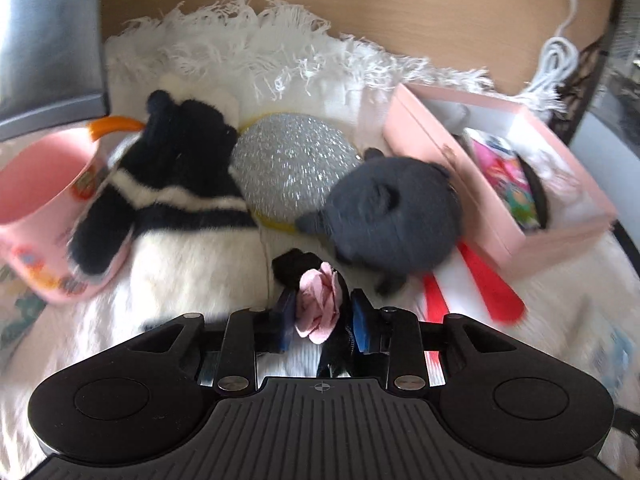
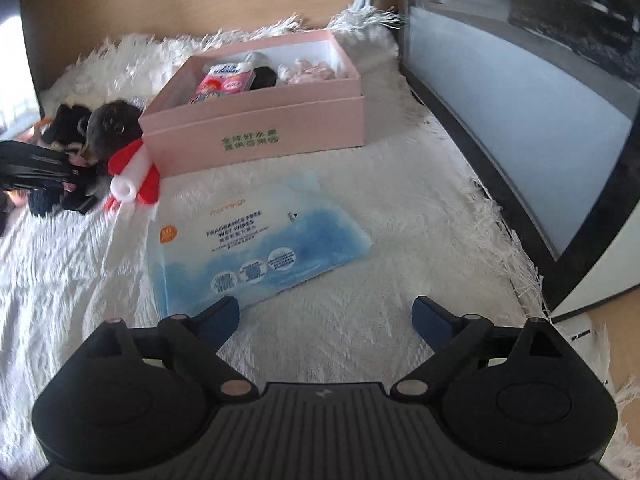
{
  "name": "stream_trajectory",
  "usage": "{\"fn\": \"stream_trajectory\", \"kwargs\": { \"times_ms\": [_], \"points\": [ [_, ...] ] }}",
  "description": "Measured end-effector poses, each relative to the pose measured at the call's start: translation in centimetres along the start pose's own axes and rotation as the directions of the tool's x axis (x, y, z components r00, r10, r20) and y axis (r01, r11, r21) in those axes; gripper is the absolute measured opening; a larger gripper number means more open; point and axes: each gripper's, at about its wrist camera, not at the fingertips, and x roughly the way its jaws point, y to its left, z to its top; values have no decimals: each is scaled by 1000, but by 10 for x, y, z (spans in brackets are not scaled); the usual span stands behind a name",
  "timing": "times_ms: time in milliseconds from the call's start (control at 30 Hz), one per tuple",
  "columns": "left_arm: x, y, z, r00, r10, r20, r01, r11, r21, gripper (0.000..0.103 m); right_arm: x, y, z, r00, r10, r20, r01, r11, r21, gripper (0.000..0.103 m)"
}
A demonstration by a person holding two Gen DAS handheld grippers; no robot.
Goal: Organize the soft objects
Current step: 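Lift the pink rose hair tie off the blanket with the left gripper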
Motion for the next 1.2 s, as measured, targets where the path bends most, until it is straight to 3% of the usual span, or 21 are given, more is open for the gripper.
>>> {"fn": "stream_trajectory", "kwargs": {
  "times_ms": [133, 267, 467, 700, 800, 933, 1067, 1200],
  "points": [
    [-35, -4, -24, 999, -48, -16, 49, 998, 39, 33, 4, 10, -4, 1000, -19, -4, 19, 997, -70, 103],
    [-61, -16, -53, 997, -68, -47, 73, 991, 111, 33, 5, 11, -4, 1000, -12, -9, 11, 998, -69, 103],
    [-62, -17, -81, 992, -92, -91, 99, 992, 73, 33, 6, 12, -1, 999, -17, -30, 15, 998, -69, 103],
    [-65, -17, -83, 992, -99, -80, 104, 993, 50, 33, 4, 14, 3, 999, -2, -54, -2, 996, -87, 101],
    [-66, -19, -85, 992, -101, -79, 105, 993, 50, 33, -10, 22, 0, 1000, -7, 10, 8, 994, -111, 101],
    [-66, -19, -85, 991, -104, -81, 108, 993, 48, 33, -22, 46, -3, 990, -59, 131, 85, 974, -209, 101],
    [-66, -19, -86, 991, -104, -83, 108, 993, 46, 33, -17, 69, 13, 986, -58, 156, 90, 975, -205, 101],
    [-66, -19, -86, 990, -107, -87, 111, 993, 41, 33, 4, 104, 37, 964, -152, 219, 204, 950, -238, 99]
  ]
}}
